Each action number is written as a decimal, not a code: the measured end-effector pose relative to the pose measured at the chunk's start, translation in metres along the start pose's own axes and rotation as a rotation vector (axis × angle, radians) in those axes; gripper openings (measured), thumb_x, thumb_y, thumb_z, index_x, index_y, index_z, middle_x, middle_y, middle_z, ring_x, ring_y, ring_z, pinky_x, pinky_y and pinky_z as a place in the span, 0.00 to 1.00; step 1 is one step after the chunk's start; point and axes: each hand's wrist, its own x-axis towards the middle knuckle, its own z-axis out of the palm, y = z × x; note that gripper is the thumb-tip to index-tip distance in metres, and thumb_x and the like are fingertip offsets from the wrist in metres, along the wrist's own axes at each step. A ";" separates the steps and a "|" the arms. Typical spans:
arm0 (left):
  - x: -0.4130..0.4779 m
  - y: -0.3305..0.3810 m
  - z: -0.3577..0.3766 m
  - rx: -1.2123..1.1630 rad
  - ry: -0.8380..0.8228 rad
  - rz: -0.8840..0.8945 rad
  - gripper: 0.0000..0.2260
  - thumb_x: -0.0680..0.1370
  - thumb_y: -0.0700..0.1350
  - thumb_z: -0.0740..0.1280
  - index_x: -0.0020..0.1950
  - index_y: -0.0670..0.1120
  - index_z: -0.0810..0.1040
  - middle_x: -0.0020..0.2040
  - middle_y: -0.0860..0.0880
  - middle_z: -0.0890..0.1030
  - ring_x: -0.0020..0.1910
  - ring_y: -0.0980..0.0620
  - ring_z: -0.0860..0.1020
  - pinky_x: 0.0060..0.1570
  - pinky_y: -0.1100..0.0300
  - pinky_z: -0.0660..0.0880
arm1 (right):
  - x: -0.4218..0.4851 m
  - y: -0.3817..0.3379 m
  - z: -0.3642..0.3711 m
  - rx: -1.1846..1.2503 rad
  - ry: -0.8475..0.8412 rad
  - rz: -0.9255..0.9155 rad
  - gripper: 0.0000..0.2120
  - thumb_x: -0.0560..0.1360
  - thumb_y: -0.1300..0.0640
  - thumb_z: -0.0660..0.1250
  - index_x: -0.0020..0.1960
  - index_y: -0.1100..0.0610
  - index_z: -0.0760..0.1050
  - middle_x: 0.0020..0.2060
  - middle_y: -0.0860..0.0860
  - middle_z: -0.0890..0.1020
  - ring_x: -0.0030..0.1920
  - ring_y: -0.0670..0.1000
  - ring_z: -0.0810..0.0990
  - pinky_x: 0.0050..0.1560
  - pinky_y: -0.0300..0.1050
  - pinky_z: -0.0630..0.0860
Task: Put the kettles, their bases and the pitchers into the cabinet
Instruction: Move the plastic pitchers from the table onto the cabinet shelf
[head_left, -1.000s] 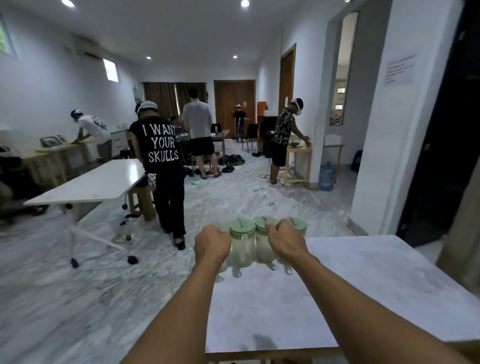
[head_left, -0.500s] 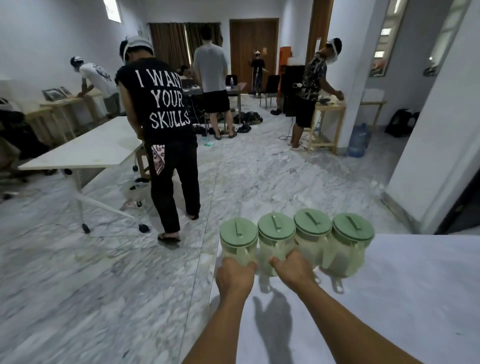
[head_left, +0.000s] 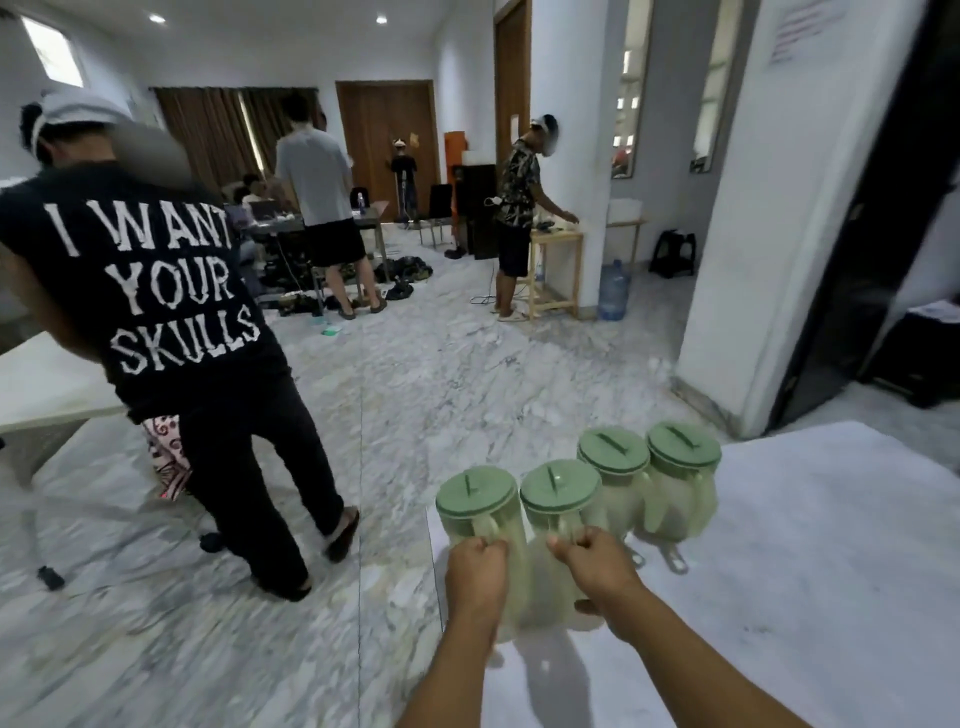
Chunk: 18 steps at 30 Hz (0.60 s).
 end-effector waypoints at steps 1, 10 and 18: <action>-0.006 0.006 -0.008 -0.001 -0.025 0.023 0.08 0.74 0.43 0.64 0.36 0.43 0.77 0.38 0.42 0.80 0.36 0.45 0.76 0.38 0.57 0.70 | -0.014 -0.003 -0.003 0.036 0.029 0.008 0.13 0.80 0.52 0.66 0.57 0.61 0.73 0.54 0.63 0.76 0.54 0.61 0.77 0.57 0.60 0.78; -0.105 0.117 -0.046 -0.109 -0.192 0.194 0.08 0.74 0.47 0.65 0.43 0.44 0.79 0.48 0.41 0.82 0.48 0.41 0.81 0.50 0.50 0.78 | -0.137 -0.071 -0.071 0.361 0.303 -0.050 0.13 0.82 0.50 0.57 0.58 0.58 0.74 0.54 0.58 0.80 0.49 0.57 0.78 0.47 0.54 0.78; -0.224 0.194 0.036 -0.158 -0.466 0.423 0.13 0.72 0.52 0.66 0.46 0.44 0.80 0.49 0.43 0.84 0.48 0.42 0.82 0.53 0.46 0.80 | -0.243 -0.074 -0.202 0.425 0.644 -0.201 0.15 0.82 0.49 0.57 0.60 0.59 0.74 0.47 0.56 0.81 0.43 0.53 0.77 0.39 0.48 0.74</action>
